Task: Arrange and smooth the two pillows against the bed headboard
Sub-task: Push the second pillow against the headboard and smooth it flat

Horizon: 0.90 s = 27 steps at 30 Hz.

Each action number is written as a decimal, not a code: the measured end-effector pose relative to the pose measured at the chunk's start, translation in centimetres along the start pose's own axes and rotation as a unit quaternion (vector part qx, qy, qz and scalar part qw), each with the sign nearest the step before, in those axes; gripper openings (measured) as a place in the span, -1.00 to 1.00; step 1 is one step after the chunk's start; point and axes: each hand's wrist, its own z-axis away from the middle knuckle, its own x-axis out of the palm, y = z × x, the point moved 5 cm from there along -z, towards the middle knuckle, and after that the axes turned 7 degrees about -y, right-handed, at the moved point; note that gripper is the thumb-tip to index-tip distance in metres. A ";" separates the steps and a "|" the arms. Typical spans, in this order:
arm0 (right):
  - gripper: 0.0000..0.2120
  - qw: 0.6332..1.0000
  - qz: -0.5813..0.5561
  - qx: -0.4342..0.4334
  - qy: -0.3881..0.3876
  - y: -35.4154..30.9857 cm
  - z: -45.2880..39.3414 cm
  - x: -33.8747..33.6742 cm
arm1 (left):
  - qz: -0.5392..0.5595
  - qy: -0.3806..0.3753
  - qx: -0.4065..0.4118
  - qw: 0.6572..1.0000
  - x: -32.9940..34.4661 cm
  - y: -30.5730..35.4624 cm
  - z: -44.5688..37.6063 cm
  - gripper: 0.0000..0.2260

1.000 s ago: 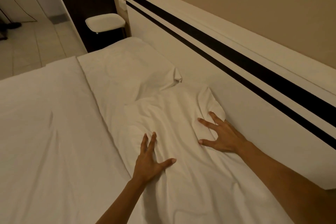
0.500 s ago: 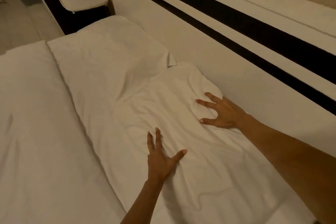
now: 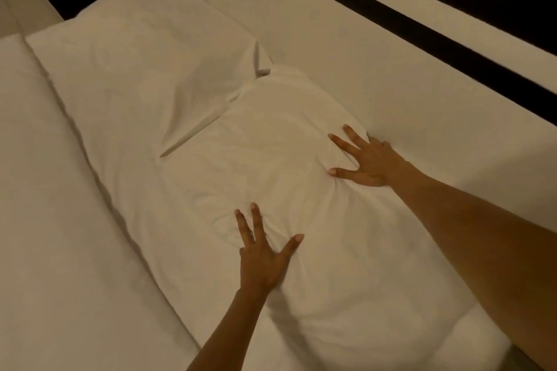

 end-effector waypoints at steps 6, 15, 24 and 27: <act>-0.34 0.996 -0.015 -0.045 0.073 -2.1 0.1 -3.8 | -0.078 0.094 -0.090 0.988 -2.5 0.5 0.5 -0.22; -0.52 0.970 -0.031 -0.142 0.194 -11.2 -7.7 -9.4 | -0.092 0.223 -0.007 0.970 -8.9 4.8 -9.4 -0.38; -0.52 0.976 -0.050 -0.133 0.165 -14.5 -14.2 -2.8 | -0.113 0.176 -0.016 0.978 -7.2 1.6 -15.7 -0.40; -0.51 0.976 -0.053 -0.113 0.178 -13.0 -15.2 -3.2 | -0.105 0.179 -0.026 0.978 -7.8 0.4 -15.7 -0.38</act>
